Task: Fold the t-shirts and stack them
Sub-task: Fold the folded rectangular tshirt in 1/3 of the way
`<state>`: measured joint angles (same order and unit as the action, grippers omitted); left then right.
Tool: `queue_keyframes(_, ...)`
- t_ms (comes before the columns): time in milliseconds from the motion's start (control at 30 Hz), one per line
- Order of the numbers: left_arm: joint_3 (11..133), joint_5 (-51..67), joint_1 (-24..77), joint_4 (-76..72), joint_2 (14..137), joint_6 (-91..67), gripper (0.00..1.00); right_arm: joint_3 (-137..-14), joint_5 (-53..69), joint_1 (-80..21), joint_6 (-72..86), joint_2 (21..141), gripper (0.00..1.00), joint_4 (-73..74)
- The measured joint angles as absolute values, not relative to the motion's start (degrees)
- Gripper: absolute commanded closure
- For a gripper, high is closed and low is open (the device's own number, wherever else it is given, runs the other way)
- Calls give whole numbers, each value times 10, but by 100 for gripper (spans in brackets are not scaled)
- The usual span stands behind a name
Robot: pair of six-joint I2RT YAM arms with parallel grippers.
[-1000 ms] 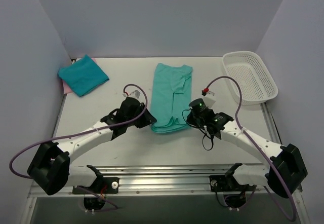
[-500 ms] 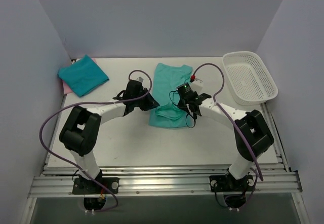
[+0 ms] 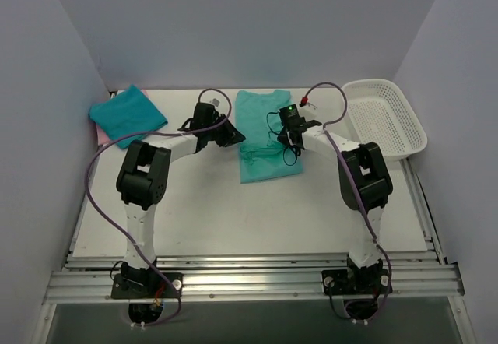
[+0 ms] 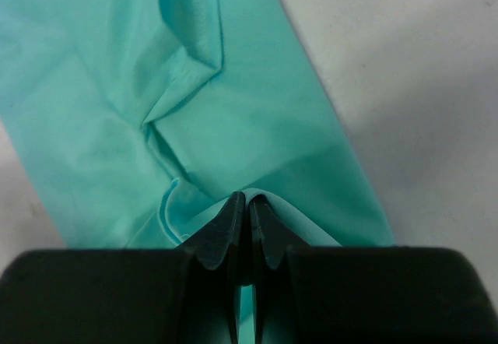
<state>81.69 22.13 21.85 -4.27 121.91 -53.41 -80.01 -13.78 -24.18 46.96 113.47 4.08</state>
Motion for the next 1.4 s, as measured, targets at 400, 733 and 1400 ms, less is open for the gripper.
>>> queue_keyframes(400,1004,232,143,-2,1364,-493,69,-1048,-100,-187,466,1337,4,34)
queue_keyframes(733,979,228,119,11,1341,-473,69,-1064,-112,-188,438,1284,3,57)
queue_keyframes(1400,825,165,279,-65,1197,-487,69,-600,-195,-225,398,930,100,-125)
